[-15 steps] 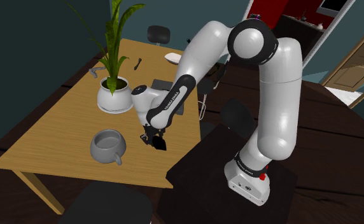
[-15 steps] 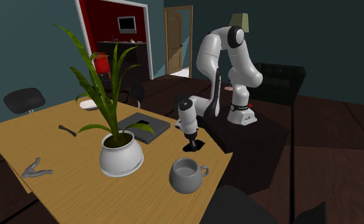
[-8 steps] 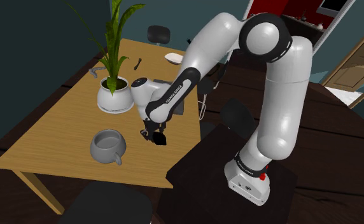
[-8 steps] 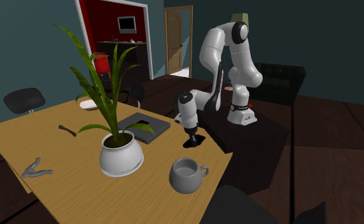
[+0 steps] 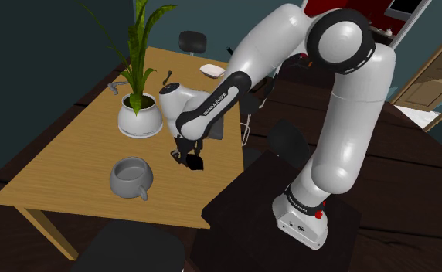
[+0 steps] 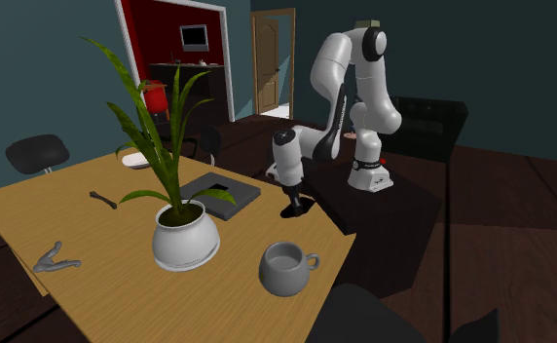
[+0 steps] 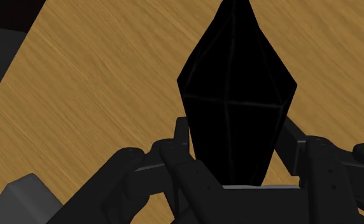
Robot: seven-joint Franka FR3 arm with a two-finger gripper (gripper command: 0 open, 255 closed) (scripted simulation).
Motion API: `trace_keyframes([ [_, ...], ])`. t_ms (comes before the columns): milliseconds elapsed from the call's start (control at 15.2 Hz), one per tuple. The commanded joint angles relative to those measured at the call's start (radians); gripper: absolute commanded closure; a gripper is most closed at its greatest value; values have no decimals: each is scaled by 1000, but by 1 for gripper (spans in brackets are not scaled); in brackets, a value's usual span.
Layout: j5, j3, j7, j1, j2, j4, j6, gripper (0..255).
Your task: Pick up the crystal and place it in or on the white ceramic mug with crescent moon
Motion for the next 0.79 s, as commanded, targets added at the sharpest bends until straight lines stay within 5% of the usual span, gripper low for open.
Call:
trace_keyframes([
  [0,13,6,-10,-4,-26,-3,-21,255],
  [726,79,28,-64,-17,-152,9,-148,255],
])
